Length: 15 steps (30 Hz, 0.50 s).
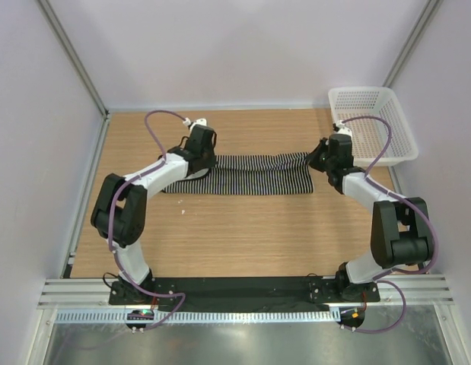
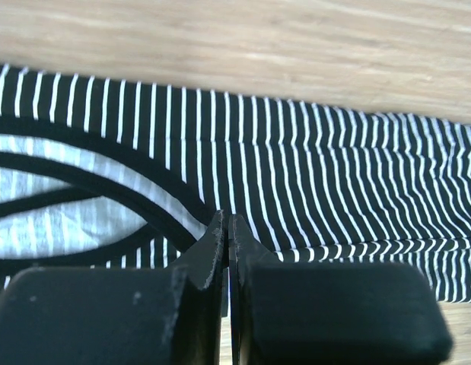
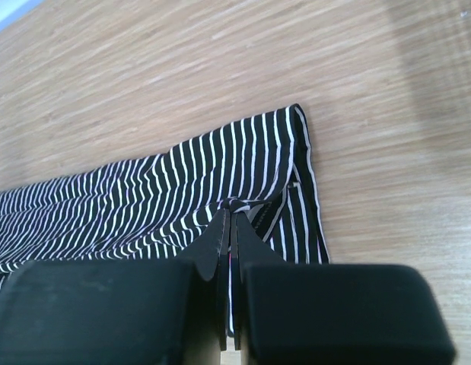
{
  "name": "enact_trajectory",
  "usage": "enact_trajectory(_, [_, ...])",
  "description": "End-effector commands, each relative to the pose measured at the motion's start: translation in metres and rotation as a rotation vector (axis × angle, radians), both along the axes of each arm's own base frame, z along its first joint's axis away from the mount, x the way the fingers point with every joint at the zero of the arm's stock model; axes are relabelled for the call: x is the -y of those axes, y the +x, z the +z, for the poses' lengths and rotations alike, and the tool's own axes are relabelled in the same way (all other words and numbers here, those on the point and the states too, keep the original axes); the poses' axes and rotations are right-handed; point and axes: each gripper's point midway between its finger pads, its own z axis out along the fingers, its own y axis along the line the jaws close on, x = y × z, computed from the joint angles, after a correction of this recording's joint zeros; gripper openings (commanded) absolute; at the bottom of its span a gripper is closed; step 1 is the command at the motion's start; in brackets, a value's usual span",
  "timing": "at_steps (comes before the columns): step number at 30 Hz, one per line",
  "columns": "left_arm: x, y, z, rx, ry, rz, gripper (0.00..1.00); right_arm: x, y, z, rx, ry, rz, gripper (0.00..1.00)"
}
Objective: Fold and stack the tank tops
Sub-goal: Fold the tank top
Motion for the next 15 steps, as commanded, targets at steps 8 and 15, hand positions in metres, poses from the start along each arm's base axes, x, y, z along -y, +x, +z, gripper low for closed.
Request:
enact_trajectory(8, [0.005, -0.042, -0.039, -0.127, -0.041, 0.029, 0.0, -0.003, -0.02, -0.02, -0.066, 0.026, -0.039, 0.04])
enact_trajectory(15, [-0.002, -0.057, -0.066, -0.179, -0.015, 0.075, 0.11, 0.009, -0.039, -0.043, -0.17, 0.005, -0.118, 0.11])
